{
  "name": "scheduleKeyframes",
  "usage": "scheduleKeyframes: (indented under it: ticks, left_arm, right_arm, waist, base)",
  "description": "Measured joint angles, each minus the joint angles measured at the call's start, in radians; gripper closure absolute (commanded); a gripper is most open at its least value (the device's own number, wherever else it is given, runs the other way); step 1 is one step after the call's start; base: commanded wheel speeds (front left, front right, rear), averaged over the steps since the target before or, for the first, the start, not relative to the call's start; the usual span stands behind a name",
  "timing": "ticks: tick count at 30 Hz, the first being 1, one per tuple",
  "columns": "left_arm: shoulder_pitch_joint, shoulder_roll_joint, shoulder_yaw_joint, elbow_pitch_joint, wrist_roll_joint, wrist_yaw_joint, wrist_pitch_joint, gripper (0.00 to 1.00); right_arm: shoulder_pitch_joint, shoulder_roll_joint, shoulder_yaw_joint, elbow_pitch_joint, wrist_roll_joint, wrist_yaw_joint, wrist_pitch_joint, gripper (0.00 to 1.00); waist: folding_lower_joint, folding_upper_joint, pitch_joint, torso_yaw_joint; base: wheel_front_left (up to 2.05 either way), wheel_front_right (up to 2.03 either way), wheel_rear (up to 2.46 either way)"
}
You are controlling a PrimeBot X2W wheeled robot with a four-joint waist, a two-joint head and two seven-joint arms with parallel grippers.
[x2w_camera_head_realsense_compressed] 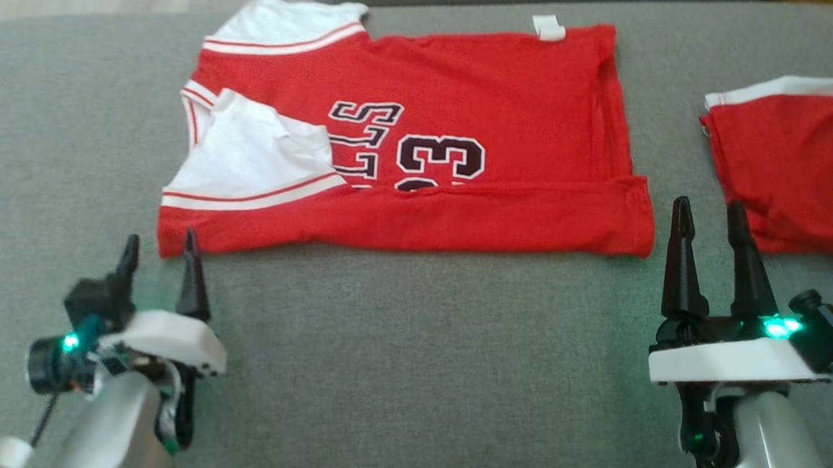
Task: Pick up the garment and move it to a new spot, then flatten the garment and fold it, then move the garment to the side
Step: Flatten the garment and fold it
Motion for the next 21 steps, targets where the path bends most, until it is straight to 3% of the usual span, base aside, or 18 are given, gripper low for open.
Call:
scheduleKeyframes:
  ticks: [7,16,17,18,21]
  left_arm:
    - [-0.094,0.022,0.025,0.160,-0.030,0.008,0.064,0.00]
    - [-0.176,0.041,0.031,0.249,-0.048,0.006,0.134,0.00]
    - [-0.181,0.043,0.031,0.252,-0.054,-0.005,0.134,0.76]
    - [-0.184,0.043,0.031,0.254,-0.059,-0.016,0.133,1.00]
    - [-0.186,0.036,0.028,0.259,-0.063,-0.026,0.109,1.00]
  right_arm:
    - [-0.015,0.000,0.009,-0.003,0.006,0.000,0.000,0.00]
    - [-0.034,0.000,0.020,-0.007,0.021,0.000,0.000,0.00]
    - [-0.034,0.000,0.021,-0.007,0.024,0.000,0.000,0.00]
    - [-0.034,0.000,0.022,-0.007,0.024,0.000,0.000,0.00]
    - [-0.034,0.000,0.021,-0.002,0.024,0.000,0.000,0.00]
  waist:
    - [0.0001,0.0000,0.052,-0.036]
    - [-0.0002,0.0000,0.075,-0.067]
    - [-0.0002,0.0000,0.075,-0.068]
    - [-0.0002,0.0000,0.074,-0.068]
    - [-0.0002,0.0000,0.069,-0.065]
  base:
    - [0.00,0.00,0.00]
    - [0.00,0.00,0.00]
    - [0.00,0.00,0.00]
    - [0.00,0.00,0.00]
    - [0.00,0.00,0.00]
